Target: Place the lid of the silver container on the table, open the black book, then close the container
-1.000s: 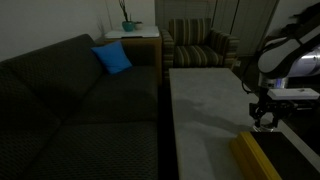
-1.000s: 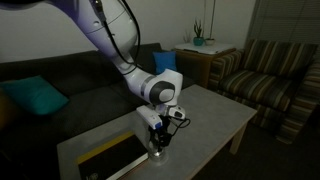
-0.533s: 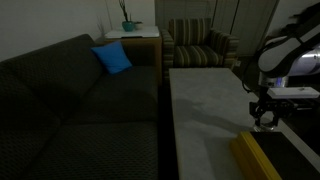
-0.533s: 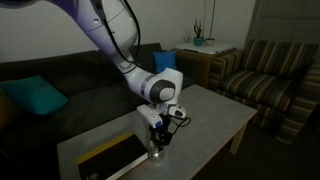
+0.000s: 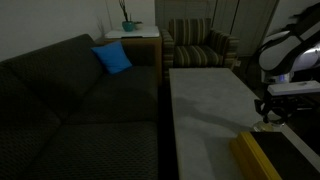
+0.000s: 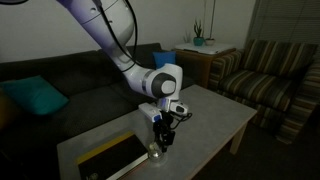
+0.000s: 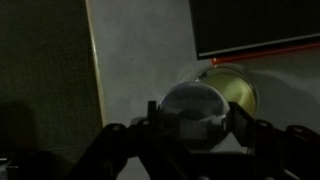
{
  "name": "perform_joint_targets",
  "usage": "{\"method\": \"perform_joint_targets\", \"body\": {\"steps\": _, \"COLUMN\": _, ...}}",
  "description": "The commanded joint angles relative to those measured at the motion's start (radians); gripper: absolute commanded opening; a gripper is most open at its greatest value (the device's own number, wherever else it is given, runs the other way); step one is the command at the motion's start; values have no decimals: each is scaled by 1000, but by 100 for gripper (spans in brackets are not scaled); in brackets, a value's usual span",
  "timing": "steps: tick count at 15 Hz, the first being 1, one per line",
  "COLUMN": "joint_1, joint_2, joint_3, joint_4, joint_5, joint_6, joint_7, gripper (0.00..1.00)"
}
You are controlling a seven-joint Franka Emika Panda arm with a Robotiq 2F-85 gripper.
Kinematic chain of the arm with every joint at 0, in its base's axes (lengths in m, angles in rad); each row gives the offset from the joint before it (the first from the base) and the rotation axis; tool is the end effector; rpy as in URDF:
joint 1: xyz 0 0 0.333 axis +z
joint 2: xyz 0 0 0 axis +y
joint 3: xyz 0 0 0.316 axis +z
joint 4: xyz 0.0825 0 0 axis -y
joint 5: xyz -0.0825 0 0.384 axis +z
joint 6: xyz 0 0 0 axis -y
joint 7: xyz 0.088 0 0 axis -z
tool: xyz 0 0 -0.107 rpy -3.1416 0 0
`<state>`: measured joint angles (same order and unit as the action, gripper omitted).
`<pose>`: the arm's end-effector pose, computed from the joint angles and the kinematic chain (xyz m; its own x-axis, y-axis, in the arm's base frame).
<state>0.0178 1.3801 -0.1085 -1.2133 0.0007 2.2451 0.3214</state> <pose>0.6430 -0.0481 -0.1003 0.8910 -0.3514 -0.2875 -0.3003 -0.9310 0.2074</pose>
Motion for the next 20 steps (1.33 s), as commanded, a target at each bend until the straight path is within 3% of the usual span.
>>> {"method": "perform_joint_targets", "body": {"steps": 1, "joint_1": 6, "joint_2": -19, "joint_3": -34, "joint_4": -75, "joint_5": 2, "joint_6": -22, "joint_7": 58, "gripper": 45}}
{"method": "perform_joint_targets", "body": {"steps": 8, "joint_1": -26, "joint_2": -8, "joint_3": -39, "joint_4": -145, "joint_5": 36, "joint_6": 61, "joint_7": 115, "gripper": 45}}
{"method": "perform_joint_targets", "body": {"steps": 13, "joint_1": -58, "joint_2": -30, "joint_3": -5, "joint_4": -191, "joint_5": 73, "joint_6": 191, "joint_7": 60, "gripper": 45}}
{"method": "perform_joint_targets", "body": {"steps": 20, "joint_1": -51, "joint_2": -47, "joint_3": -1, "joint_4": -211, "joint_5": 88, "joint_6": 312, "joint_7": -10, "gripper": 45}}
